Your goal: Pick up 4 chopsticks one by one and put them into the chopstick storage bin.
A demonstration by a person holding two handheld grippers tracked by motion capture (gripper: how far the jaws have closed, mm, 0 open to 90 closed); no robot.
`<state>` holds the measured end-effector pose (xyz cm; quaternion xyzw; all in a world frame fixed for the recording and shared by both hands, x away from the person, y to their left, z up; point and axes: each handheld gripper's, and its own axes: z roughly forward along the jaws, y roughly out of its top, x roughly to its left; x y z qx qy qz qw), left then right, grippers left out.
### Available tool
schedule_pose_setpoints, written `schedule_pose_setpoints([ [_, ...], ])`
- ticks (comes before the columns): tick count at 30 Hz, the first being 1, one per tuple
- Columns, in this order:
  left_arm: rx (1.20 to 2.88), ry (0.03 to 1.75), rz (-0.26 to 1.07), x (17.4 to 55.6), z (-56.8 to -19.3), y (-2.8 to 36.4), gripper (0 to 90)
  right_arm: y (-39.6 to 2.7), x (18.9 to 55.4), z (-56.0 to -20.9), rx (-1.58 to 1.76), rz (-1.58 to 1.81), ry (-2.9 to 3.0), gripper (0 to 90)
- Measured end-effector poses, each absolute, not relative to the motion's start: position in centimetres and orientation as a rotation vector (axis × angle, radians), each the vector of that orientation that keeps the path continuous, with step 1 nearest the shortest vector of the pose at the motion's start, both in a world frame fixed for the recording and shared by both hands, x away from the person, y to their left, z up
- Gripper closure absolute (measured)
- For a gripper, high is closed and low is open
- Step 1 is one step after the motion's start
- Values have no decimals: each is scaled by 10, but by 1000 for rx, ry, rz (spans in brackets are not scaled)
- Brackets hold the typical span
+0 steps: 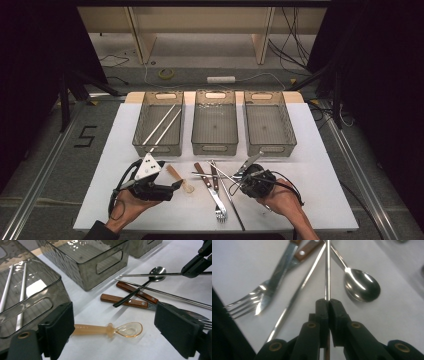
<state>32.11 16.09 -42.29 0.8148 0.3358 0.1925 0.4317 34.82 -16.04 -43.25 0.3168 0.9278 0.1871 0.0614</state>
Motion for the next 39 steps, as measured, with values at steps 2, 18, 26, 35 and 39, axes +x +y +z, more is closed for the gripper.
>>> schedule_pose_setpoints([
  [2, 2038, 824, 469, 321, -422, 158, 159, -157, 345, -429, 916, 567, 2825, 863],
  [18, 2209, 605, 358, 322, -428, 118, 172, -129, 322, -416, 579, 568, 2943, 863],
  [26, 2364, 473, 344, 320, -434, 98, 221, -122, 316, -412, 489, 564, 2959, 863],
  [35, 2414, 390, 331, 315, -438, 92, 337, -118, 313, -414, 451, 553, 2974, 863],
  [39, 2437, 349, 315, 313, -439, 90, 403, -115, 313, -415, 399, 547, 2980, 863],
])
